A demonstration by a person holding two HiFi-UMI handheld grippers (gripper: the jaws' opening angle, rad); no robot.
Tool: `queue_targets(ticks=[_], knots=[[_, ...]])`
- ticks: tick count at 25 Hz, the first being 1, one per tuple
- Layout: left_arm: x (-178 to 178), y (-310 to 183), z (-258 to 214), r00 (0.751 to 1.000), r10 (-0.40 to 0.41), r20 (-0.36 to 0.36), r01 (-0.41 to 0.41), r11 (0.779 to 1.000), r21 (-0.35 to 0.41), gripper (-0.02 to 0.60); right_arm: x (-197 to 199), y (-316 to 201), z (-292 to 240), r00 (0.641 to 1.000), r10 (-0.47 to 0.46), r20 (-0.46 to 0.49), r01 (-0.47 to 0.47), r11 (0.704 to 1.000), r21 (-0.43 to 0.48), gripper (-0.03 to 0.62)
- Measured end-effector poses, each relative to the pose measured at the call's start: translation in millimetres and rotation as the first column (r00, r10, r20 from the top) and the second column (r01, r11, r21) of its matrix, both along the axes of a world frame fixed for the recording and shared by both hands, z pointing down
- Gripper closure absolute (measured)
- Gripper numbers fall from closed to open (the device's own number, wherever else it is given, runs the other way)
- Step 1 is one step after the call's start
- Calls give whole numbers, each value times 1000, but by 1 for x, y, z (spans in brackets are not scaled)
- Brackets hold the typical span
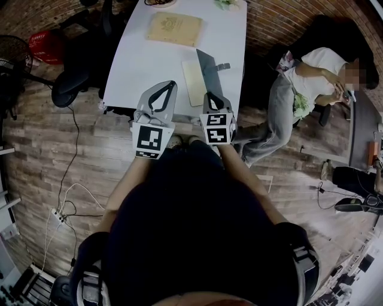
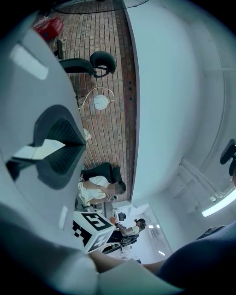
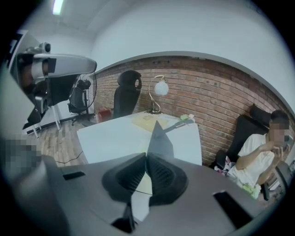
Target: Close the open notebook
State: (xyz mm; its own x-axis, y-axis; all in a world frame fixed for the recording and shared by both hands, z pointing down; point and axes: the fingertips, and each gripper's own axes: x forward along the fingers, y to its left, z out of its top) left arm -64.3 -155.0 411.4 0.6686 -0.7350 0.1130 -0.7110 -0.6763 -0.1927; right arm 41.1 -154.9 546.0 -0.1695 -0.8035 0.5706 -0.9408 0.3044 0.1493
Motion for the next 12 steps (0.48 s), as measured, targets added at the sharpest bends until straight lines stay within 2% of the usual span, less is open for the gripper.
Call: queue_targets(ticks=[12], knots=[[-15, 2, 2, 999, -32, 6, 32, 999, -2, 586, -9, 3, 12, 998, -35, -59, 33, 999, -33, 572]])
